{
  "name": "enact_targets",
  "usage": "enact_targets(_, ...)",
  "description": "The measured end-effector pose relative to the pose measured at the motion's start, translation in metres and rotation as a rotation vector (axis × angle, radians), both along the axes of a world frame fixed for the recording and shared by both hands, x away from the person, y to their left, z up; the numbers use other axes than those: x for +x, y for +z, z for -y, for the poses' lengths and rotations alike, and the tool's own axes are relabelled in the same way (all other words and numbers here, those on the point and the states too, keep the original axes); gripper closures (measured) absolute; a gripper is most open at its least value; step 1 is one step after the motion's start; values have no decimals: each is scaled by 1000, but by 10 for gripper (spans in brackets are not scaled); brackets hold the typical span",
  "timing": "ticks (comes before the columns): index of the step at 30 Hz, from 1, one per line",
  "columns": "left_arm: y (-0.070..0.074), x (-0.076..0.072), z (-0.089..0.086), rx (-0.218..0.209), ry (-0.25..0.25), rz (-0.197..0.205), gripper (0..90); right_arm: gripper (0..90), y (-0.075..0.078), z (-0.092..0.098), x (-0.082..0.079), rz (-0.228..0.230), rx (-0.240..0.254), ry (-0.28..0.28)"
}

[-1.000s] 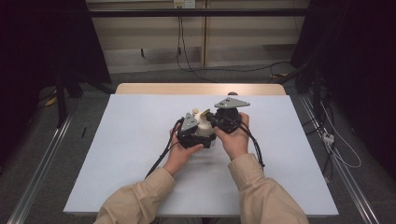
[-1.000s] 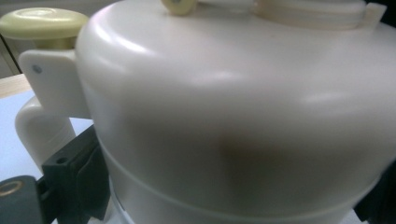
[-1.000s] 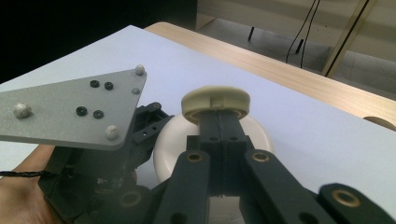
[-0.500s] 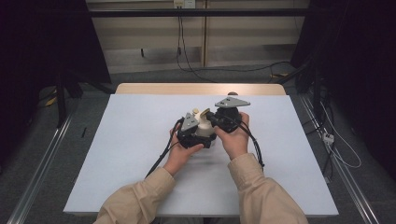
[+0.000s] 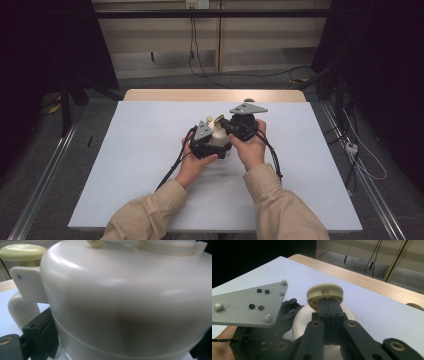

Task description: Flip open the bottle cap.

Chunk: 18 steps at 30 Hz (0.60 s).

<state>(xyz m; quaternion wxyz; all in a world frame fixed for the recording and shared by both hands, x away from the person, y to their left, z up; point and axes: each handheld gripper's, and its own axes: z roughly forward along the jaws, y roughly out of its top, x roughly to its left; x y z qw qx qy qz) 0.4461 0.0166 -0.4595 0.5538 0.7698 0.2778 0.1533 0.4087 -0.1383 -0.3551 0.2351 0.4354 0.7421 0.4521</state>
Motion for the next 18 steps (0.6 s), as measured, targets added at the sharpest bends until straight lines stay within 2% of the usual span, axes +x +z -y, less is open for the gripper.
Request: enact_targets(18,0,0,0,-6,4,1,44,900,1,-1,4,8,3,-3)
